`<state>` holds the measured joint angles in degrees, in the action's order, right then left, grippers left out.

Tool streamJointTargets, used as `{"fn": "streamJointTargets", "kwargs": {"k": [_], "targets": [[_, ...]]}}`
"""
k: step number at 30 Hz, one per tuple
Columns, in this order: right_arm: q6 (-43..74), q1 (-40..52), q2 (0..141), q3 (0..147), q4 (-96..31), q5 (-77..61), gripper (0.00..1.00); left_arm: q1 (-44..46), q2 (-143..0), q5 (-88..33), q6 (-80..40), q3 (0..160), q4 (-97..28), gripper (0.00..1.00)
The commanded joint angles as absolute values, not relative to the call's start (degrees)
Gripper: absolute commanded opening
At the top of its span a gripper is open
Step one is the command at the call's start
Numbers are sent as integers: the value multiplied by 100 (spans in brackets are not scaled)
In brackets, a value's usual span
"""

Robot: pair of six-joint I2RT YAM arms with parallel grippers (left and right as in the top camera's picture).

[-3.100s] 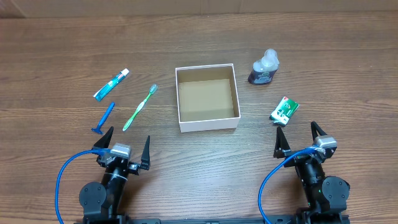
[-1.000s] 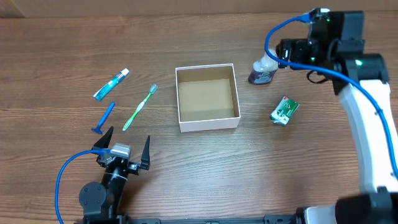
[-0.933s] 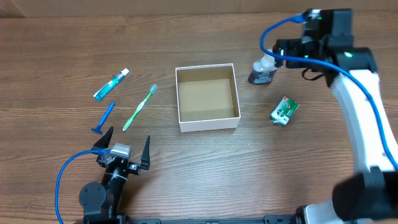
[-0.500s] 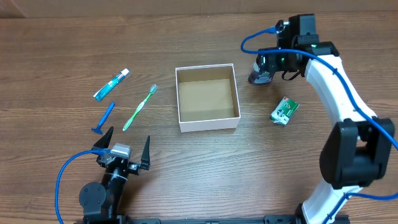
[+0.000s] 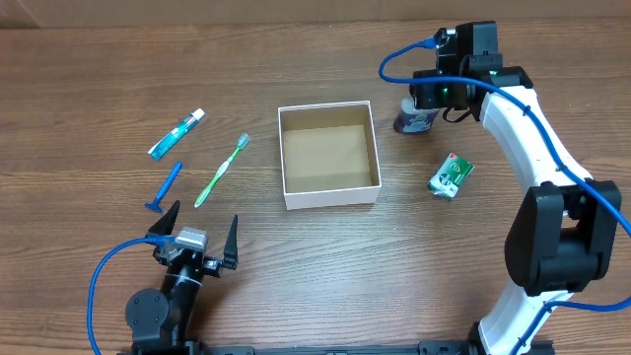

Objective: Pack container
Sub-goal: 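Reach the right gripper to the soap pump bottle and grasp it, then carry the soap bottle with the right gripper into the box, release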

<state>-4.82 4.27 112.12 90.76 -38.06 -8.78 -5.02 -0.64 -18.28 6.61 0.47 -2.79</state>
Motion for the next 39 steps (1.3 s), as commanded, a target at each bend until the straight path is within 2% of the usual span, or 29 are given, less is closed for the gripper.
{"fn": "streamJointTargets", "kwargs": {"k": [1, 4, 5, 12, 18, 23, 31, 39], "targets": [[-493, 445, 11131, 9190, -3835, -906, 41, -565, -25, -1892, 731, 27, -274, 100], [-451, 445, 11124, 9190, -3927, -906, 22, -565, -25, -1892, 731, 27, -274, 100], [-451, 445, 11122, 9190, -3931, -906, 21, -565, -25, -1892, 731, 27, -274, 100], [-425, 445, 10606, 9539, -4353, -862, 21, -565, -25, -1892, 731, 27, -274, 100], [30, 541, 10460, 11266, -6241, -904, 21, -565, -25, -1892, 731, 27, -274, 100], [768, 1229, 10455, 12490, -7415, -930, 21, -565, -25, -1892, 731, 27, -274, 100], [1704, 2842, 10975, 12370, -6910, -600, 23, -565, -25, -1892, 731, 27, -274, 100], [2408, 3122, 12001, 12368, -6173, 305, 23, -565, -25, -1892, 731, 27, -274, 100]]}}
